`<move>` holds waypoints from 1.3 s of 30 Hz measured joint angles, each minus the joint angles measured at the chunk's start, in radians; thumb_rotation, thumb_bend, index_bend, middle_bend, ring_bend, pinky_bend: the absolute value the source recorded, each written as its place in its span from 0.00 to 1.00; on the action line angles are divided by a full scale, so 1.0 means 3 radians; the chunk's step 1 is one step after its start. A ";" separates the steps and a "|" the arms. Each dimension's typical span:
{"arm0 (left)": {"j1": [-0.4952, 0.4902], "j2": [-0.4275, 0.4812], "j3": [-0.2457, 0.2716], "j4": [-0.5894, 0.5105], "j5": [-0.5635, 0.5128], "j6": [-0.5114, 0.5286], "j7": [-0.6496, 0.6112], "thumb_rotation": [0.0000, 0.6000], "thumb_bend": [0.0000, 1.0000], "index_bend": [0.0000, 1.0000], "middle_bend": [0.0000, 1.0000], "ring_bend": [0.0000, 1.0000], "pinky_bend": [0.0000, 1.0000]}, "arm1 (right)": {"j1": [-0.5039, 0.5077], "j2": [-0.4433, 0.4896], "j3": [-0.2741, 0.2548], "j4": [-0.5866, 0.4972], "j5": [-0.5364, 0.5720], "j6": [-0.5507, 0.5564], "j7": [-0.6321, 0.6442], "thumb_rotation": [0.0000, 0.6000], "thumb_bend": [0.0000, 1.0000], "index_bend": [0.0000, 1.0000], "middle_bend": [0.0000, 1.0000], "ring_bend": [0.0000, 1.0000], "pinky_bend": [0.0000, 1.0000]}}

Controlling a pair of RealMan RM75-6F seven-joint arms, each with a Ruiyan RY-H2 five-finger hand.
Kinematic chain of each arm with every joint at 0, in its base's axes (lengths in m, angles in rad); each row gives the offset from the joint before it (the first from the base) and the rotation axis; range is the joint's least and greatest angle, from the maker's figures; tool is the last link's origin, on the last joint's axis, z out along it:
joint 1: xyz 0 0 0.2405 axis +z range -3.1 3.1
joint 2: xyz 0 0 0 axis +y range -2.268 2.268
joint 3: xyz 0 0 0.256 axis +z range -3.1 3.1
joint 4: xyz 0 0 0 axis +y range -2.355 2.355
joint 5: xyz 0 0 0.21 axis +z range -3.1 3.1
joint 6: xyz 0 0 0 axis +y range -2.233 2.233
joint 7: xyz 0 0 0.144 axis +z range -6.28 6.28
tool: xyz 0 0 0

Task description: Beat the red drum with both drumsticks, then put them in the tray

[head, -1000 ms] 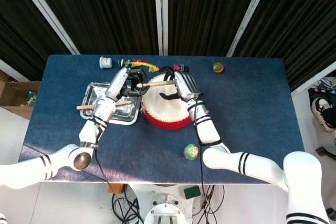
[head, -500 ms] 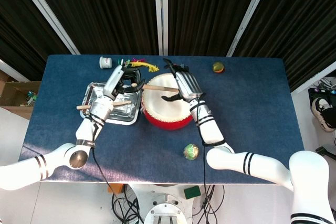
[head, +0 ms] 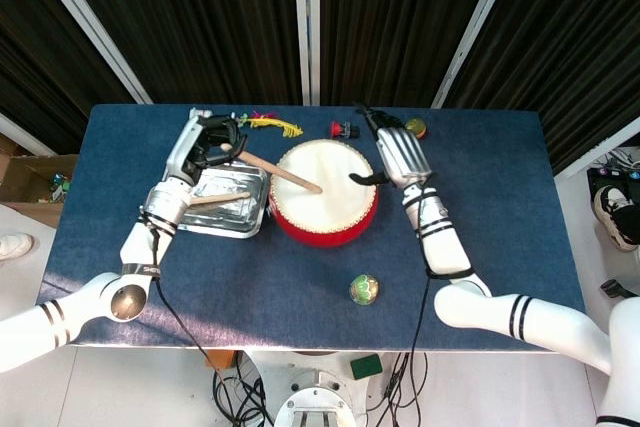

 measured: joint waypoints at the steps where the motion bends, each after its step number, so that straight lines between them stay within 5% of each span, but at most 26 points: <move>1: 0.0033 0.0026 -0.0017 -0.0001 0.0003 -0.0007 -0.0083 1.00 0.47 0.73 0.79 0.72 0.75 | -0.0043 0.0063 -0.0012 -0.0043 -0.0012 0.0013 0.0007 1.00 0.00 0.00 0.16 0.11 0.20; 11: 0.0457 0.0310 -0.0108 0.0232 0.0028 -0.0076 -0.0794 1.00 0.48 0.73 0.79 0.72 0.75 | -0.0563 0.0669 -0.0128 -0.0373 -0.0214 0.0177 0.0395 1.00 0.00 0.00 0.16 0.11 0.20; 23: 0.0531 0.0091 0.0116 0.0914 -0.0242 -0.0286 -0.0725 1.00 0.48 0.73 0.79 0.72 0.75 | -0.0793 0.0840 -0.0225 -0.0415 -0.0378 0.0216 0.0681 1.00 0.00 0.00 0.16 0.11 0.20; 31: 0.0457 -0.0116 0.0255 0.1136 -0.0404 -0.0388 -0.0326 1.00 0.47 0.72 0.76 0.70 0.74 | -0.0807 0.0812 -0.0257 -0.0393 -0.0408 0.0193 0.0707 1.00 0.00 0.00 0.16 0.11 0.20; 33: 0.0429 -0.0174 0.0280 0.1194 -0.0459 -0.0382 -0.0190 1.00 0.46 0.67 0.71 0.63 0.68 | -0.0812 0.0807 -0.0260 -0.0390 -0.0410 0.0193 0.0711 1.00 0.00 0.00 0.16 0.11 0.20; 39: 0.0367 -0.0278 0.0379 0.1320 -0.0564 -0.0325 0.0294 1.00 0.28 0.37 0.36 0.23 0.26 | -0.0840 0.0820 -0.0256 -0.0394 -0.0405 0.0211 0.0728 1.00 0.00 0.00 0.16 0.11 0.20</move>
